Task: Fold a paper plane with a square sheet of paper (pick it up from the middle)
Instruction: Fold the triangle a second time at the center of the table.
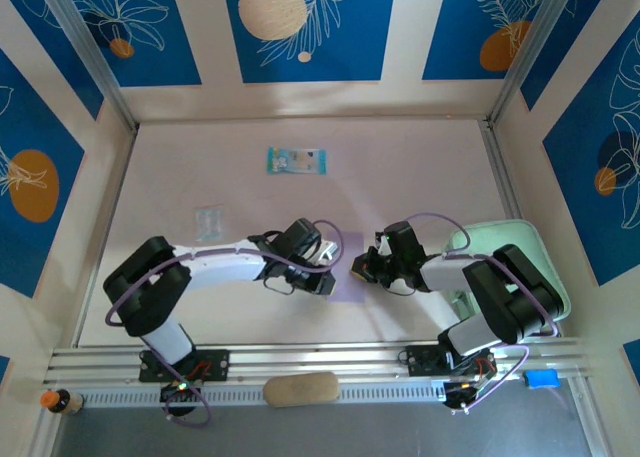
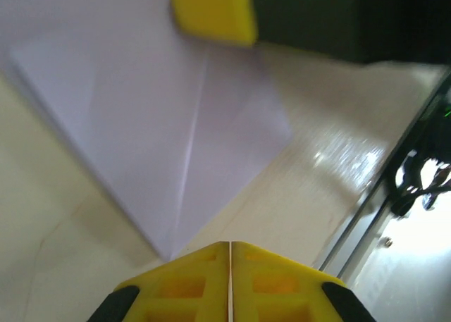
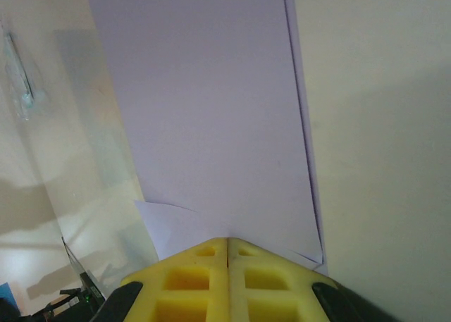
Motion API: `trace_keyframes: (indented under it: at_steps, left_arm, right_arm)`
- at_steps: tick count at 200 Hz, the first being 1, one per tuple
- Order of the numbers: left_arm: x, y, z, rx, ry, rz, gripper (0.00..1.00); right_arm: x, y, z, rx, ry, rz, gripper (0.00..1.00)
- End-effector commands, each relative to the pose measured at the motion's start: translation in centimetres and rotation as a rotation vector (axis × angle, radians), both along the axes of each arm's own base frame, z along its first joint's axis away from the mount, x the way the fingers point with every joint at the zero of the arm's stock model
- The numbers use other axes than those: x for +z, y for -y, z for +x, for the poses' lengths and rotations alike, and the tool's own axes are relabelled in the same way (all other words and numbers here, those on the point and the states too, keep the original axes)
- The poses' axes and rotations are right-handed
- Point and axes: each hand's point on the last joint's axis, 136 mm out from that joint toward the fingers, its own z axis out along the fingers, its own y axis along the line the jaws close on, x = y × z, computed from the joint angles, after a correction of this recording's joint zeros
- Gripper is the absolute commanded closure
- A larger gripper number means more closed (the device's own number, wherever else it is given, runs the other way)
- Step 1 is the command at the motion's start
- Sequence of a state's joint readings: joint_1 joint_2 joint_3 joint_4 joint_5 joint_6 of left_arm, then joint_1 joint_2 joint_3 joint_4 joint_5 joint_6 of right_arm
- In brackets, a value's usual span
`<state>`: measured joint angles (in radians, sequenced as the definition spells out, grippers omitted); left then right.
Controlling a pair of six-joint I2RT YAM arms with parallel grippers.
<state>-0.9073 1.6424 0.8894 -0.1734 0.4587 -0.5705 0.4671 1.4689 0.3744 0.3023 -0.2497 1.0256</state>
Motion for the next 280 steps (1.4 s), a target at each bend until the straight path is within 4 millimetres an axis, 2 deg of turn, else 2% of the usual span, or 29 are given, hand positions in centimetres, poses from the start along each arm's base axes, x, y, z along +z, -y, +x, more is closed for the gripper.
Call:
trace_keyframes:
  at_steps: [1,18,47,76,99,117,139,155,177,214,244,264,280]
  left_arm:
    - [-0.5,1.0,1.6,0.015,0.02,0.011,0.9]
    - [-1.6,1.2,2.0,0.022,0.008,0.032,0.9]
    - [-4.4,0.5,1.6,0.027,-0.036,0.101,0.9]
    - [-6.3,-1.0,0.6,0.036,-0.071,0.154,0.93]
    - [-6.9,-1.6,0.1,0.048,-0.088,0.16,0.94]
    - [-7.0,-1.8,-0.1,0.055,-0.092,0.159,0.95]
    - [-6.9,-1.7,-0.1,0.06,-0.093,0.157,0.95]
    - [-6.8,-1.7,0.0,0.06,-0.092,0.156,0.96]
    - [-6.9,-1.7,-0.1,0.058,-0.099,0.16,0.97]
    - [-7.3,-1.8,-0.3,0.059,-0.114,0.163,1.0]
    - [-7.3,-1.8,-0.4,0.065,-0.122,0.164,1.0]
    - [-7.3,-1.8,-0.5,0.068,-0.126,0.16,1.0]
    - [-6.9,-1.7,-0.6,0.074,-0.128,0.148,1.0]
  right_arm:
    - [-2.0,1.6,-1.6,-0.026,-0.076,-0.073,1.0]
    - [-1.8,1.5,-1.5,-0.02,-0.073,-0.066,1.0]
    - [-1.1,1.1,-1.1,-0.007,-0.063,-0.049,1.0]
    - [1.2,0.5,-0.3,0.009,-0.006,-0.031,1.0]
    - [2.7,-0.3,-0.1,0.041,0.035,-0.015,1.0]
    - [2.3,-1.2,-0.6,0.074,0.026,-0.021,1.0]
    - [0.4,-1.9,-1.7,0.099,-0.021,-0.036,1.0]
    - [-1.1,-1.3,-2.0,0.08,-0.057,-0.068,1.0]
    - [-1.8,0.2,-1.3,0.027,-0.059,-0.097,1.0]
    - [-0.7,2.0,1.0,-0.015,-0.028,-0.064,1.0]
    - [-0.9,3.7,2.4,-0.077,-0.024,-0.048,1.0]
    - [-0.6,4.1,2.8,-0.101,-0.007,-0.02,1.0]
    - [0.4,3.7,2.8,-0.101,0.024,0.008,0.99]
